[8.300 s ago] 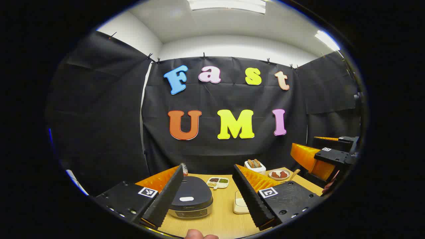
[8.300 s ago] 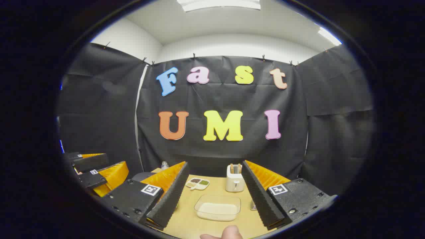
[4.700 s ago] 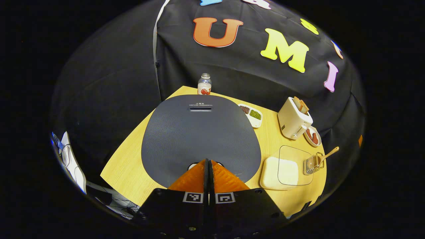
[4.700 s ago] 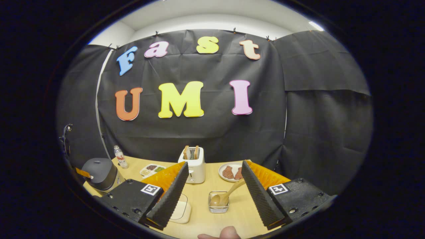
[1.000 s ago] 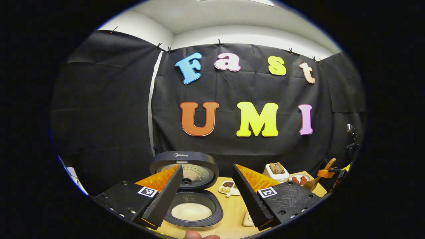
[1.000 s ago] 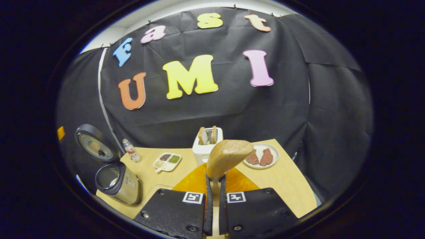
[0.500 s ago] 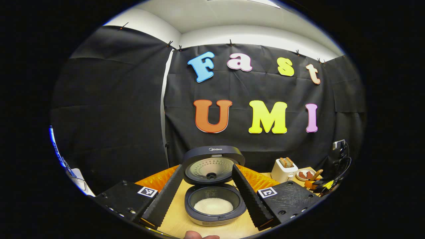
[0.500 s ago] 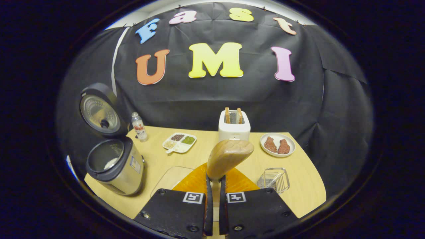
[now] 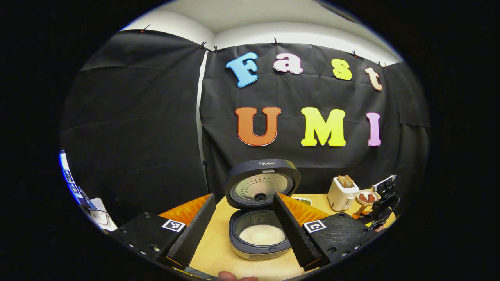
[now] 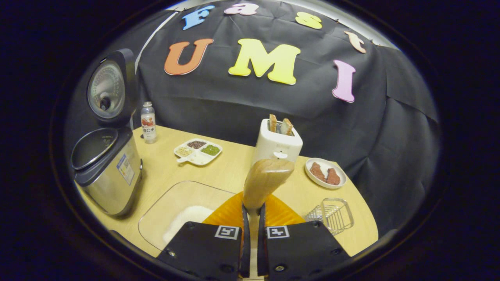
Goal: Close the left gripper, press the button to open the rice cooker; take a wooden spoon from the chopstick holder with the right hand, scoop a spoonful of rice and pour it into the rice cooker, then put the wooden spoon back into the chopstick holder.
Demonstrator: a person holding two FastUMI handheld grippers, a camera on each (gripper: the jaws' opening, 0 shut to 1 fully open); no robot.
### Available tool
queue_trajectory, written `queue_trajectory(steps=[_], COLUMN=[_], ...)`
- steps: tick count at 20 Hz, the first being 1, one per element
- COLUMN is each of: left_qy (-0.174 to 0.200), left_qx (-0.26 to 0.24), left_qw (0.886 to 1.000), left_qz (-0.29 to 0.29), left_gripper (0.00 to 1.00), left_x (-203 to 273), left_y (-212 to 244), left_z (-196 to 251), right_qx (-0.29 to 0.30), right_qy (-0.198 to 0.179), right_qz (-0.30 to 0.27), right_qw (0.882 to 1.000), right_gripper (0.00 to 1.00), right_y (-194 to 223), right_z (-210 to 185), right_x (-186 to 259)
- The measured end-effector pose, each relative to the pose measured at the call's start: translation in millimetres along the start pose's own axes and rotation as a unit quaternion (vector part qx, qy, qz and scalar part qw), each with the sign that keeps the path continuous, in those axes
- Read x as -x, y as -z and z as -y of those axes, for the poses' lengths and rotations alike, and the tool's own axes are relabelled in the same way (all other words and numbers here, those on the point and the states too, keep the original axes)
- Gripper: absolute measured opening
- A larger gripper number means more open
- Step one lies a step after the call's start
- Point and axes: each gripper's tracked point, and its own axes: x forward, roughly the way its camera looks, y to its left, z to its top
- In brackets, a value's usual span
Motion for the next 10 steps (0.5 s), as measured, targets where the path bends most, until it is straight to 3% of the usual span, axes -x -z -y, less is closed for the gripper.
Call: queue_trajectory(steps=[7, 10], left_qy=[-0.013, -0.013], left_qx=[0.004, 0.005], left_qw=[1.000, 1.000], left_qz=[-0.014, -0.015], left_gripper=[0.95, 0.94], left_x=[1, 3], left_y=[6, 8], left_z=[-10, -13], right_qx=[-0.097, -0.180], right_qy=[-0.095, -0.138], right_qz=[-0.038, -0.065], right_qw=[0.990, 0.972], right_gripper=[0.12, 0.12], right_y=[5, 4], right_z=[-55, -66], right_x=[7, 11])
